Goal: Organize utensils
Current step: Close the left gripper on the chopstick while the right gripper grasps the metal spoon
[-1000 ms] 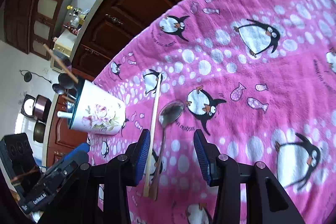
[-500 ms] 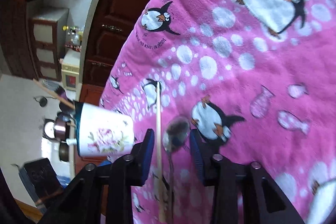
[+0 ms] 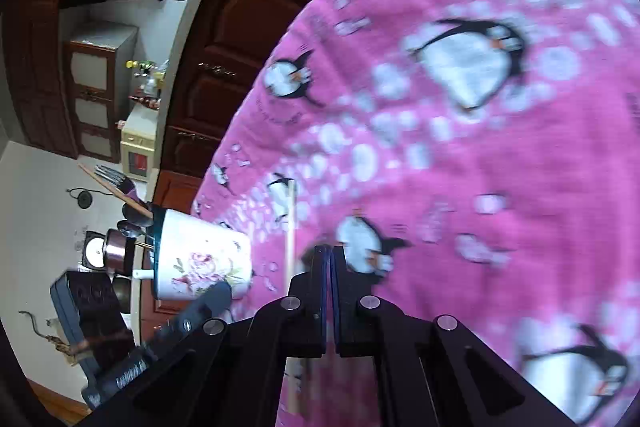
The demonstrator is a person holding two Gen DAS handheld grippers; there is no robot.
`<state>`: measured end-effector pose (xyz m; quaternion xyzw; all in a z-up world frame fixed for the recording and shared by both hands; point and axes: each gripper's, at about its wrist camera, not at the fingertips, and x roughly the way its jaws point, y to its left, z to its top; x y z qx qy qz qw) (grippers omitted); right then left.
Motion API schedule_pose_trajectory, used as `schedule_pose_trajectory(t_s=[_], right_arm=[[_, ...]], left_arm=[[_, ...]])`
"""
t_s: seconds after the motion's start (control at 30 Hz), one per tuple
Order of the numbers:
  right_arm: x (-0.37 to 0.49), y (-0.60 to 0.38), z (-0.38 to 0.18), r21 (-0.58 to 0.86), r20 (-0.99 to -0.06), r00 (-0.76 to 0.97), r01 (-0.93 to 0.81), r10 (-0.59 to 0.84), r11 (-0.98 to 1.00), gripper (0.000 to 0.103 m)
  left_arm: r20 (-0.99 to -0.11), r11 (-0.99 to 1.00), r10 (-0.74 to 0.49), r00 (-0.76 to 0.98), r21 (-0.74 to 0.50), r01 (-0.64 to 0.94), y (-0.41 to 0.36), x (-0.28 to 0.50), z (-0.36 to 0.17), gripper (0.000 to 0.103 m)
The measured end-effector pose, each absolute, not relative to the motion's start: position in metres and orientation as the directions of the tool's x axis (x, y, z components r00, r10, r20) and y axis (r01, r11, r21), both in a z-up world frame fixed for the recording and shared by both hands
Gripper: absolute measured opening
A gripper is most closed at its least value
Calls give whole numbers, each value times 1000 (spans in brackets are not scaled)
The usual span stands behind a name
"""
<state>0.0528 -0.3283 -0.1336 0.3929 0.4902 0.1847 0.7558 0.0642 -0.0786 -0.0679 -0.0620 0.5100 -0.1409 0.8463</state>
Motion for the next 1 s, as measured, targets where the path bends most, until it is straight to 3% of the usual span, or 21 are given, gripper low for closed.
schedule_pose_trajectory(t_s=[0.47,0.5,0.53,0.63,1.0], right_arm=[[40,-318,-121,717,-642,392,0,659,697,10],[40,-319,-121,713,-643,394,-5,657,701,10],[40,-319,-119,712,-643,394,-8,657,702,10],[46,-314,-119,729,-631,379,-10,677,685,10],[75,-270,-132,739,-641,291,-18,710,674,11]], left_arm=[[-880,966,-257,400,-222,133,-110,125,-97,52],[-882,964,-263,392,-228,135,-112,130,-101,43],[-887,965,-259,383,-223,137,-113,133,-104,25],[-889,969,-242,389,-200,146,-113,133,-107,4],[-854,933,-344,391,-266,241,-44,37,-63,4]])
